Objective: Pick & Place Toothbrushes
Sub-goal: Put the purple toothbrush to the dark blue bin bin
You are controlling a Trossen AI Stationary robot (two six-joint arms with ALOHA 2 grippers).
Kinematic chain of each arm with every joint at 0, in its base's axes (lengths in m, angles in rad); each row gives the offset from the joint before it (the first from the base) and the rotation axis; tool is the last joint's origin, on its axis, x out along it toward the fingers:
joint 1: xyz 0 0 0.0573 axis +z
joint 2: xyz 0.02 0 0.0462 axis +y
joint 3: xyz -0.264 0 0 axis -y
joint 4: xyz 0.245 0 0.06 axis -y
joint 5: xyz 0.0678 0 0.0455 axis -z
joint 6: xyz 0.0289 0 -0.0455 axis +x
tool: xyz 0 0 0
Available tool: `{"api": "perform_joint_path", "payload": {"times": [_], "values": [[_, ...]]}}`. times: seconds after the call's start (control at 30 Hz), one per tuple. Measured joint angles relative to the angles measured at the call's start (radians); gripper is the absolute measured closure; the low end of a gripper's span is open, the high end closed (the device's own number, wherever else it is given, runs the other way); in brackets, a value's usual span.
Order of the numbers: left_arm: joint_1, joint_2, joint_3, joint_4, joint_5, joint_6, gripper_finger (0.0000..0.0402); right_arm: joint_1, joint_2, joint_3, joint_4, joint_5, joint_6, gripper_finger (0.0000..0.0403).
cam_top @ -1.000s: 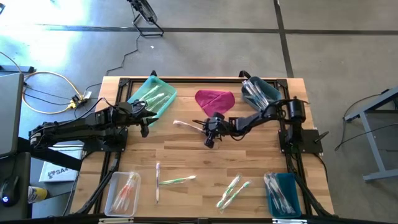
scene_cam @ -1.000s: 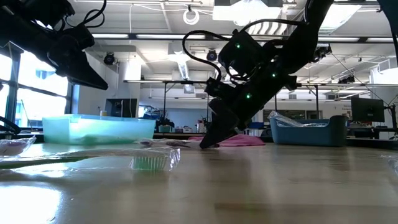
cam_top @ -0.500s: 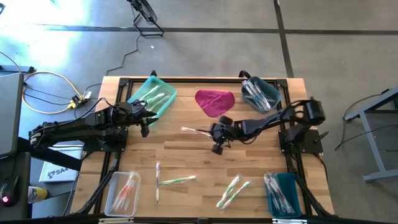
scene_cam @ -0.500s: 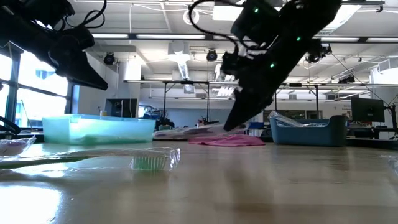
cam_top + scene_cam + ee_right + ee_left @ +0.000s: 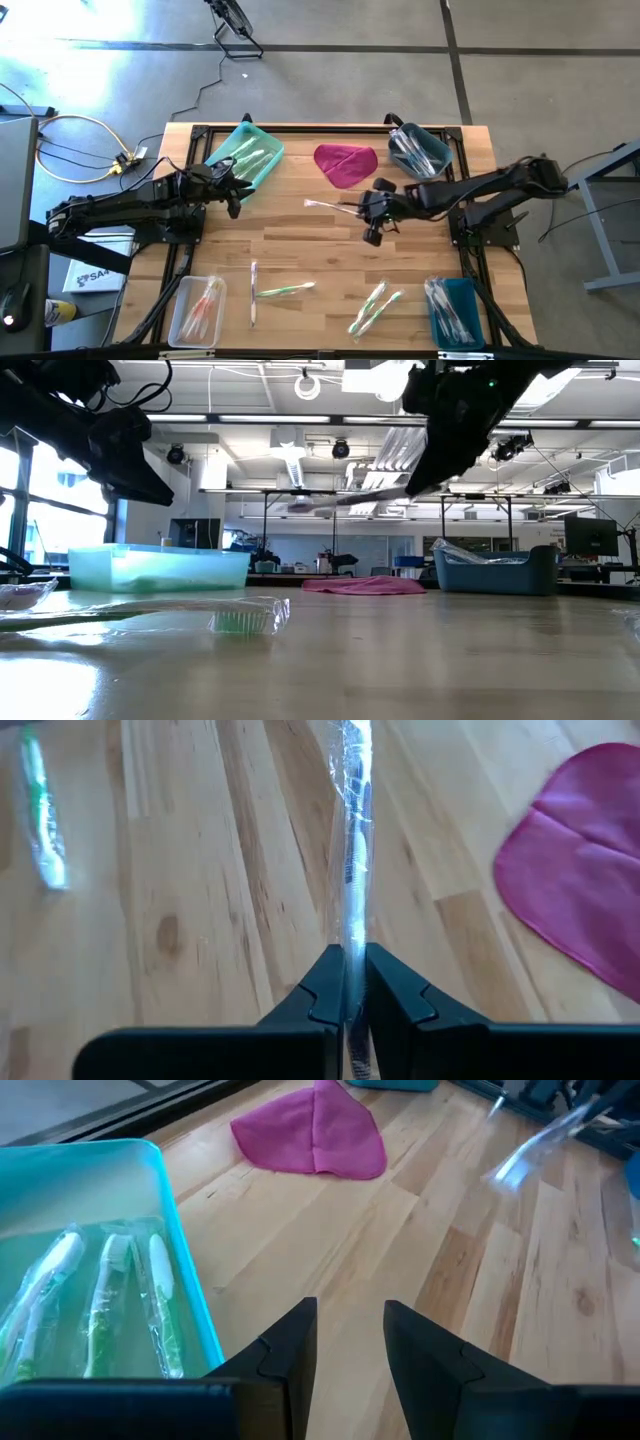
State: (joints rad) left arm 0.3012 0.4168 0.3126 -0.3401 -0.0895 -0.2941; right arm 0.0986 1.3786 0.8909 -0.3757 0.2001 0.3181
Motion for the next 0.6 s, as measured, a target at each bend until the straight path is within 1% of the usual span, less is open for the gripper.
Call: {"api": "perform_joint_path", "payload": {"times": [0.17,0.3,0.33,0.4,0.47,0.6], "values": [[0.000,0.000,0.000,0.014,-0.001,-0.007,0.0286,0.000,-0.044,0.000,-0.034,-0.001,-0.010,0.0387],[0.000,0.000,0.000,0.094,0.001,0.005,0.0286,0.000,-0.047,0.000,-0.065,-0.027,-0.009,0.0387],[0.000,0.004,0.000,0.126,0.017,0.029,0.0286,0.000,-0.047,0.000,-0.081,-0.027,-0.008,0.0387],[0.000,0.017,0.000,0.196,0.083,0.103,0.0286,0.000,-0.047,0.000,-0.096,-0.036,-0.007,0.0387],[0.000,0.044,0.000,0.266,0.147,0.137,0.0286,0.000,-0.047,0.000,-0.096,-0.053,-0.005,0.0387],[0.000,0.134,0.001,0.372,0.186,0.167,0.0286,0.000,-0.047,0.000,-0.096,-0.075,-0.007,0.0387]]}}
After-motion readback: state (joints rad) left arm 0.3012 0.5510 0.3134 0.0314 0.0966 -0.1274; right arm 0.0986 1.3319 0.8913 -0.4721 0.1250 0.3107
